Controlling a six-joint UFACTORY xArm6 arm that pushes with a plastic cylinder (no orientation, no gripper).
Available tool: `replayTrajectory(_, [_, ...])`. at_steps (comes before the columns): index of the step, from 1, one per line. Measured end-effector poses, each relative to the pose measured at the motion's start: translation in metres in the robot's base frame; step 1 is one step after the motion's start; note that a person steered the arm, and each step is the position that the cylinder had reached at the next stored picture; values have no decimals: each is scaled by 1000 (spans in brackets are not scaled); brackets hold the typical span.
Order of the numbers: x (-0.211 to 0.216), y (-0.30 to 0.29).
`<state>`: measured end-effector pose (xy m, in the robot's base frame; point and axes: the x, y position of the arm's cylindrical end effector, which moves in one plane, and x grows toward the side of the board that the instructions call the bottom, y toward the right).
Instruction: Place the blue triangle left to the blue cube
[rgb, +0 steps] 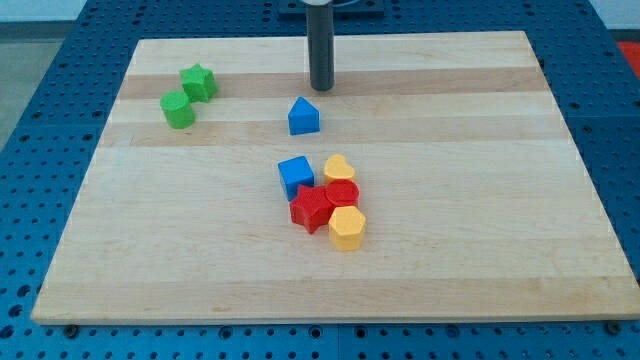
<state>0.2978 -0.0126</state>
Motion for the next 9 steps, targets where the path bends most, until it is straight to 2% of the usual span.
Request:
replayTrajectory(2, [21,-3])
replayTrajectory(5, [81,-24])
replayTrajectory(8, [146,-85])
replayTrajectory(9, [155,-93])
